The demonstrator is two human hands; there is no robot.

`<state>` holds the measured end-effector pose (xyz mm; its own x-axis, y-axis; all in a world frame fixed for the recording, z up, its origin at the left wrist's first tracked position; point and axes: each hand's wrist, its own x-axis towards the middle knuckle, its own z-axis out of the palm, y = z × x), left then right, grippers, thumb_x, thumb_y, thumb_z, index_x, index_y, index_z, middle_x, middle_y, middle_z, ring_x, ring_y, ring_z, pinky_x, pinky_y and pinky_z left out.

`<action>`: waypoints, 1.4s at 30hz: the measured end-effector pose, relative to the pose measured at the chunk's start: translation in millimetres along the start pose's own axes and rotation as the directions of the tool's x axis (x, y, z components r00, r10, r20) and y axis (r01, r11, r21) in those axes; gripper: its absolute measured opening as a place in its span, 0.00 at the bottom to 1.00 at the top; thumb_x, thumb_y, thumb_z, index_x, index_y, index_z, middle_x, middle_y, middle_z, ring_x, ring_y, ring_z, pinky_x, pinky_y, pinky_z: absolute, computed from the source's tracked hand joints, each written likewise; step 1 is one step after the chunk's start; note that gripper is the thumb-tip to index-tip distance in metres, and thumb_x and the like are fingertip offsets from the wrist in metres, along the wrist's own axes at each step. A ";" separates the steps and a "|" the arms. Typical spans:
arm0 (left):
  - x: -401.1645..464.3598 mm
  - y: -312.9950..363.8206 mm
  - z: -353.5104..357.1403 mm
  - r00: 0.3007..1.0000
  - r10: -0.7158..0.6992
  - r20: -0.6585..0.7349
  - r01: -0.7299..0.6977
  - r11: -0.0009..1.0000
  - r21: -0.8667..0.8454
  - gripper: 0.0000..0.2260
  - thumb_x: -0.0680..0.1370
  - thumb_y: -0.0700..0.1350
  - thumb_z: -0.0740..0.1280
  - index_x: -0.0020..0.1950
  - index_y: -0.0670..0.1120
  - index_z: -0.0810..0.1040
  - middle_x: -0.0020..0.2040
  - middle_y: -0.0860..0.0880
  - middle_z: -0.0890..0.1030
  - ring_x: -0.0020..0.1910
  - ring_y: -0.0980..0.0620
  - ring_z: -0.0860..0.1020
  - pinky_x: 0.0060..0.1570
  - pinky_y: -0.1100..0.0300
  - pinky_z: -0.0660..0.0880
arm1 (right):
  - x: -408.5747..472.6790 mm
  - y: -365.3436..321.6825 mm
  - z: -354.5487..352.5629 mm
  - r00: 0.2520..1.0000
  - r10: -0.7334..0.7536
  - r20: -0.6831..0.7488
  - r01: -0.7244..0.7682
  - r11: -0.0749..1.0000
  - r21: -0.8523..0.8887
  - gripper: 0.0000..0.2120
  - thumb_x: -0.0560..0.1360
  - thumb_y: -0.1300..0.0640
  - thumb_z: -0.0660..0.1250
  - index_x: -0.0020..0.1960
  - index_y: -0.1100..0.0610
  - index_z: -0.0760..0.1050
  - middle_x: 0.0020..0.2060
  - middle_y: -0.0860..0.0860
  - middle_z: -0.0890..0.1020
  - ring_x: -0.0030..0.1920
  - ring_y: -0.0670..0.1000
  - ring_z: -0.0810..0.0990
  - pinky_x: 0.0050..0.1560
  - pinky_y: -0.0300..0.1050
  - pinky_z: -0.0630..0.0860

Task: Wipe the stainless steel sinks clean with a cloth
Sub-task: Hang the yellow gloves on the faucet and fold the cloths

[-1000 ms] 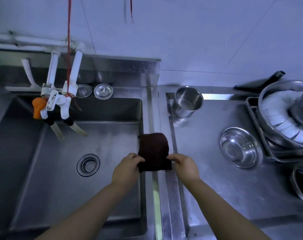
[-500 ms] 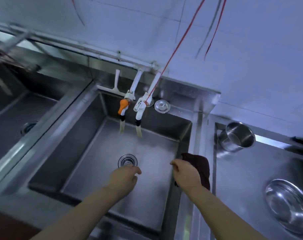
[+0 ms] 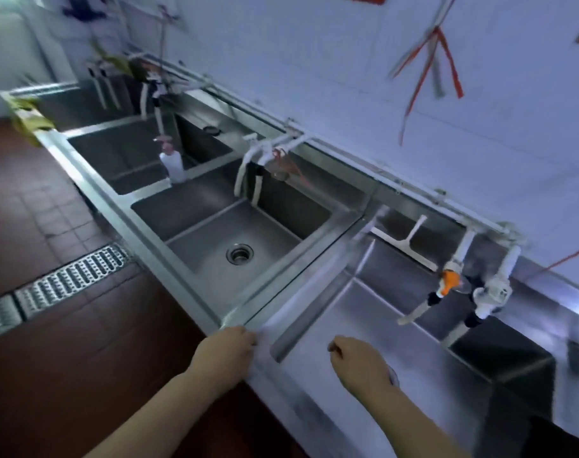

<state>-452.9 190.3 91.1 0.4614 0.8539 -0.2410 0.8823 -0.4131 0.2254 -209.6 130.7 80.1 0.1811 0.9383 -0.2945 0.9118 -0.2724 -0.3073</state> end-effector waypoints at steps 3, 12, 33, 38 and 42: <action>-21.1 -88.0 -25.6 0.995 -0.075 -0.068 0.071 0.996 -0.059 0.13 0.77 0.49 0.58 0.60 0.54 0.74 0.58 0.53 0.76 0.59 0.52 0.74 0.55 0.56 0.71 | 25.1 -93.0 20.2 0.997 -0.074 0.037 0.074 0.997 0.008 0.14 0.77 0.55 0.53 0.55 0.48 0.76 0.51 0.46 0.81 0.47 0.49 0.77 0.46 0.43 0.74; -57.6 -267.4 -77.9 0.936 -0.296 -0.192 0.267 0.950 -0.162 0.13 0.77 0.51 0.59 0.60 0.57 0.74 0.57 0.58 0.75 0.59 0.56 0.74 0.54 0.59 0.72 | 92.9 -289.2 47.7 0.964 -0.258 0.069 0.254 0.965 0.058 0.14 0.78 0.52 0.56 0.57 0.49 0.78 0.54 0.48 0.81 0.53 0.50 0.78 0.50 0.42 0.74; 55.8 -529.1 -190.7 0.775 -0.601 -0.195 0.516 0.781 -0.353 0.10 0.76 0.51 0.63 0.57 0.56 0.77 0.58 0.58 0.77 0.56 0.54 0.77 0.51 0.60 0.72 | 357.7 -567.9 35.1 0.860 -0.471 0.197 0.456 0.882 0.119 0.10 0.76 0.54 0.60 0.52 0.49 0.79 0.49 0.47 0.83 0.50 0.49 0.80 0.47 0.42 0.74; 68.3 -616.4 -203.6 0.738 -0.662 -0.131 0.560 0.710 -0.427 0.09 0.77 0.50 0.63 0.56 0.55 0.77 0.56 0.56 0.78 0.54 0.57 0.77 0.51 0.61 0.72 | 406.7 -649.4 45.8 0.827 -0.517 0.223 0.503 0.856 0.120 0.09 0.76 0.53 0.61 0.51 0.47 0.80 0.48 0.46 0.83 0.49 0.46 0.80 0.45 0.40 0.72; 89.2 -698.9 -222.2 0.721 -0.675 -0.156 0.551 0.696 -0.461 0.09 0.77 0.51 0.64 0.56 0.55 0.78 0.55 0.57 0.78 0.53 0.56 0.77 0.50 0.61 0.72 | 451.4 -719.5 55.4 0.836 -0.509 0.204 0.498 0.861 0.105 0.09 0.77 0.54 0.61 0.50 0.47 0.80 0.47 0.45 0.83 0.47 0.46 0.79 0.41 0.39 0.70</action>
<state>-1049.1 625.5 121.9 -0.2771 0.9441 -0.1787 0.8253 0.3290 0.4589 -804.3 738.5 118.2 -0.3882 0.8798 -0.2745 0.8360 0.2108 -0.5066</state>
